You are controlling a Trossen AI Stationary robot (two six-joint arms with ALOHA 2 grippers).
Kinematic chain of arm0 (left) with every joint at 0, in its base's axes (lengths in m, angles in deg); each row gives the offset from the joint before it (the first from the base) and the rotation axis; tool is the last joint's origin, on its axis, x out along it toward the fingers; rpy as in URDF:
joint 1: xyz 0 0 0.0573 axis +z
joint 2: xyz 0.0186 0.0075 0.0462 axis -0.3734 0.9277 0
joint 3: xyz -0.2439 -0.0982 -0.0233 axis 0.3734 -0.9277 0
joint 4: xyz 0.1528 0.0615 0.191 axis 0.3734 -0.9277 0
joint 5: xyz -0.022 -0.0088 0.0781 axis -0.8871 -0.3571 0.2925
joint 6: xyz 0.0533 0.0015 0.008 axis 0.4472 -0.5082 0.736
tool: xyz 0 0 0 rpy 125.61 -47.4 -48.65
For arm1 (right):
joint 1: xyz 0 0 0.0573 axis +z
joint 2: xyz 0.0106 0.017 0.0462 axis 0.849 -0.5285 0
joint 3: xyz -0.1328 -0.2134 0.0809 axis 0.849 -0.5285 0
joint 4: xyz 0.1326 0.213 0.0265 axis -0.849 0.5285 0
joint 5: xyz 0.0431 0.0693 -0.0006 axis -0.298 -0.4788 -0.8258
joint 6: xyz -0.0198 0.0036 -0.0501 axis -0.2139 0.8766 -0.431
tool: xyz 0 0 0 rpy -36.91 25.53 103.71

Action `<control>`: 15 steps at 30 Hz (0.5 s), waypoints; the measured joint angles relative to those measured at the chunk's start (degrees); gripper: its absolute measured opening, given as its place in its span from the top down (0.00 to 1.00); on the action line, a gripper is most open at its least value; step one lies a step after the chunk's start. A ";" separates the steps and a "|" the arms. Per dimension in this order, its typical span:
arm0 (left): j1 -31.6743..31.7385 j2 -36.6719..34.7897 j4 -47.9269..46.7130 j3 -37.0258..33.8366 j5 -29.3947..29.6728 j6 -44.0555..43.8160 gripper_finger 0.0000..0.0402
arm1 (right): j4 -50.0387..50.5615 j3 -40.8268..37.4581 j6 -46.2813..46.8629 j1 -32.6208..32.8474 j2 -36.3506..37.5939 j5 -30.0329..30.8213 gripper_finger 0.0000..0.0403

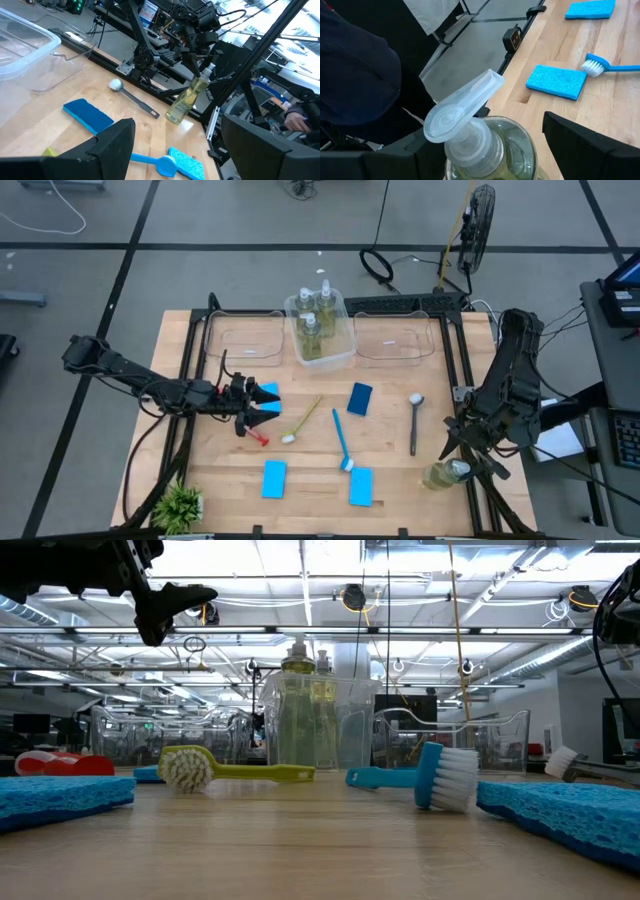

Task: Pick & Place Kitchen Sink Supplies
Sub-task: Put the green soap dispenser into the transparent white bin

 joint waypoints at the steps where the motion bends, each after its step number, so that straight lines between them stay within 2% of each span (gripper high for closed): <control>1: 0.00 0.00 0.00 0.00 0.00 0.08 0.26 | 0.00 0.00 -0.15 0.00 0.00 0.00 0.27; 15: 0.00 0.00 0.00 0.00 0.00 0.22 0.26 | 0.02 0.00 -2.37 0.00 0.00 0.02 0.27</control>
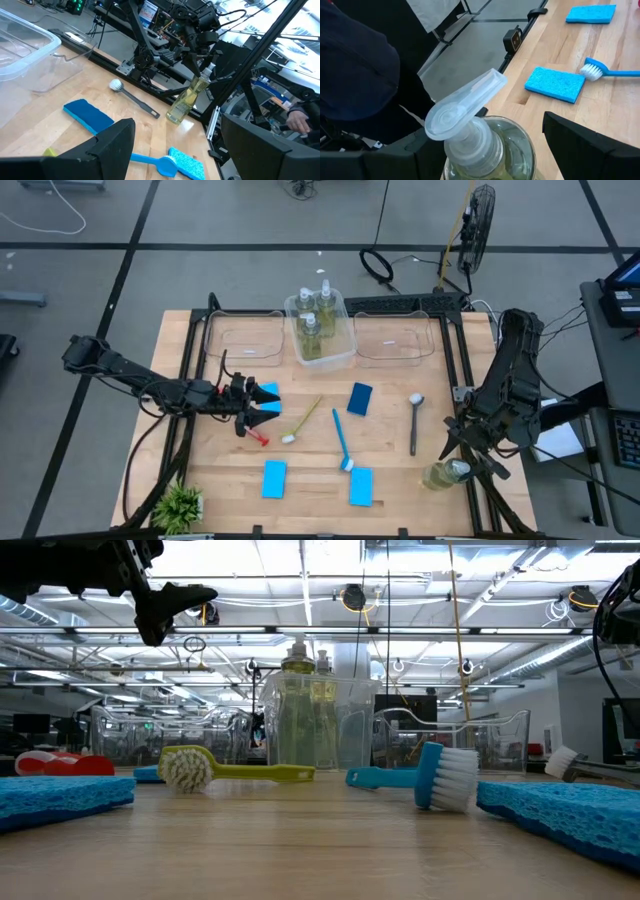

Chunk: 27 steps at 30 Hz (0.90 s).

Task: Pick & Place Kitchen Sink Supplies
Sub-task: Put the green soap dispenser into the transparent white bin

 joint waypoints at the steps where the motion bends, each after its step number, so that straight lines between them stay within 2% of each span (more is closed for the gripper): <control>1: 0.00 0.00 0.00 0.00 0.00 0.01 0.26 | 0.00 0.00 -0.06 0.00 0.00 0.00 0.27; 5: 0.00 0.00 0.00 0.00 0.00 0.01 0.26 | 0.00 0.00 -0.83 0.00 0.00 0.00 0.27; 9: 0.00 0.00 0.00 0.00 0.00 0.01 0.26 | 0.00 0.00 2.27 0.00 -0.02 -0.10 0.27; 27: 0.00 0.00 -0.02 0.00 0.00 0.27 0.26 | -0.48 0.00 -0.58 0.00 -0.85 1.73 0.27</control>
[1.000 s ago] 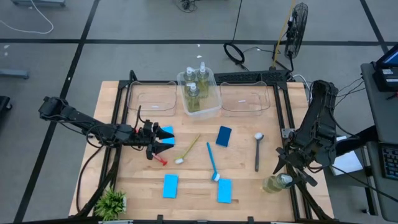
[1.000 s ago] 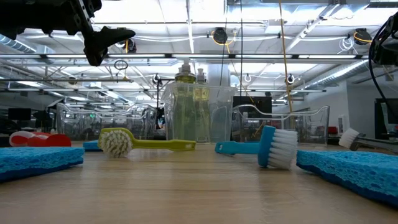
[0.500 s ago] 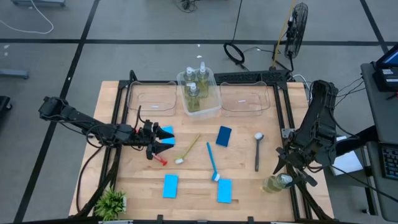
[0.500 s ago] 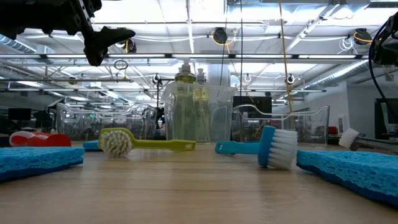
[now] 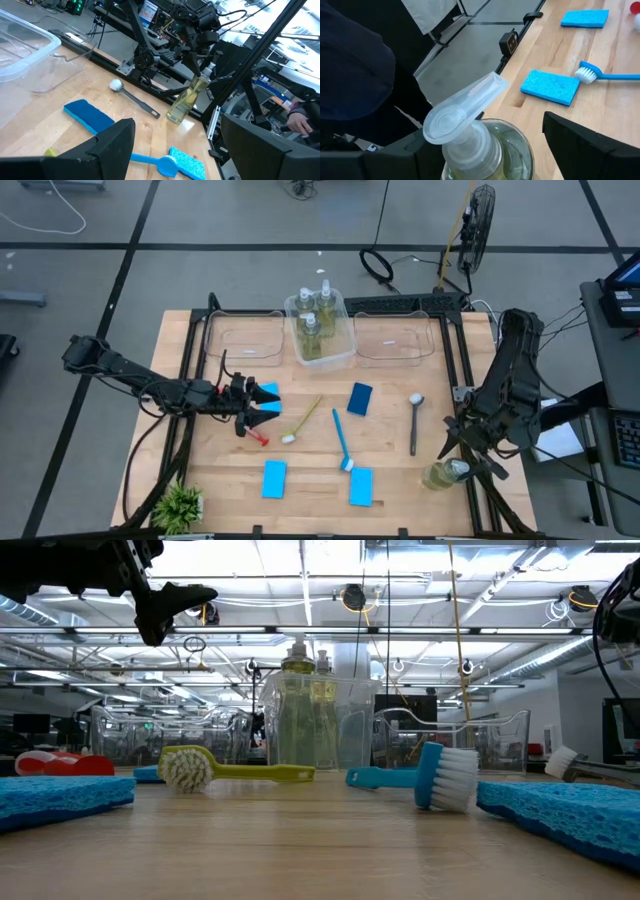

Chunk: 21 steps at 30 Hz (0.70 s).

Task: Pick & Place Kitchen Sink Supplies
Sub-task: Put the green soap dispenser into the transparent white bin

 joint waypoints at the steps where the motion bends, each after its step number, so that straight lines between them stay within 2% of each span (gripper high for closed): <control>1: 0.00 -0.01 0.00 0.00 0.00 0.14 0.26 | -0.22 0.00 -0.32 0.00 -0.26 0.20 0.27; 12: 0.00 0.00 -0.17 0.00 0.00 0.31 0.26 | -1.69 0.00 -0.45 0.00 -3.63 3.09 0.28; 21: 0.00 0.00 -0.20 0.00 -0.02 0.29 0.26 | -1.69 0.00 1.97 0.00 -3.57 2.85 0.40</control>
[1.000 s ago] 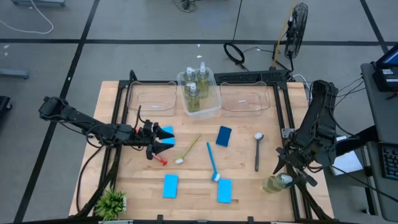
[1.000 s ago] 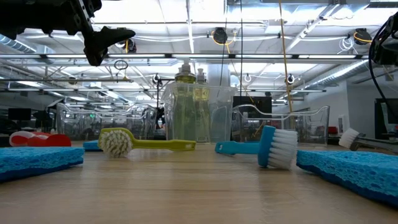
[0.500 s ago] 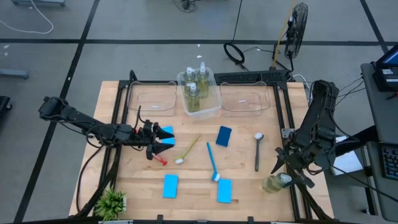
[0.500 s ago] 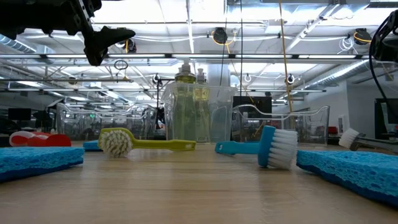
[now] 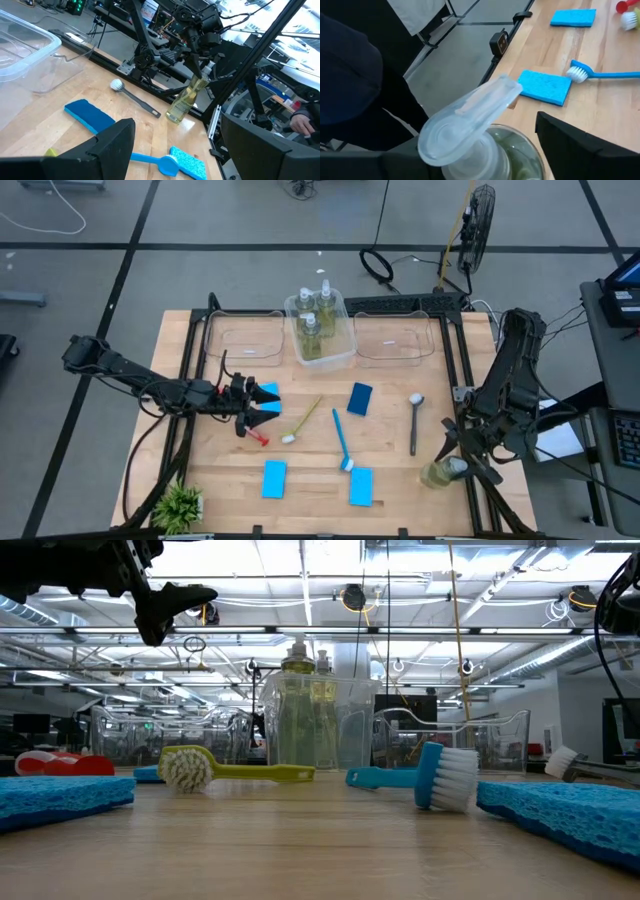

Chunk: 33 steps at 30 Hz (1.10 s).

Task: Pick & Place Kitchen Sink Supplies
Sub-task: Put the green soap dispenser into the transparent white bin

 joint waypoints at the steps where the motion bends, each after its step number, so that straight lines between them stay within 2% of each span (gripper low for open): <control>1: 0.00 0.00 0.00 0.00 0.00 0.00 0.26 | -0.01 0.00 0.12 0.00 0.00 -0.01 0.41; 13: 0.00 0.00 -0.01 0.00 -0.02 -0.09 0.26 | -1.37 0.00 -0.51 0.00 0.00 1.49 0.56; 21: 0.00 0.00 -0.02 0.00 -0.02 0.76 0.26 | -1.46 0.01 -0.96 -0.04 0.02 2.59 0.77; 27: 0.00 0.00 -0.02 0.00 -0.02 0.92 0.26 | -1.49 0.00 -0.09 -0.04 0.00 3.49 0.77; 33: 0.00 0.00 -0.02 0.00 -0.02 0.96 0.26 | -2.07 -0.07 -0.35 -0.16 0.07 7.05 0.78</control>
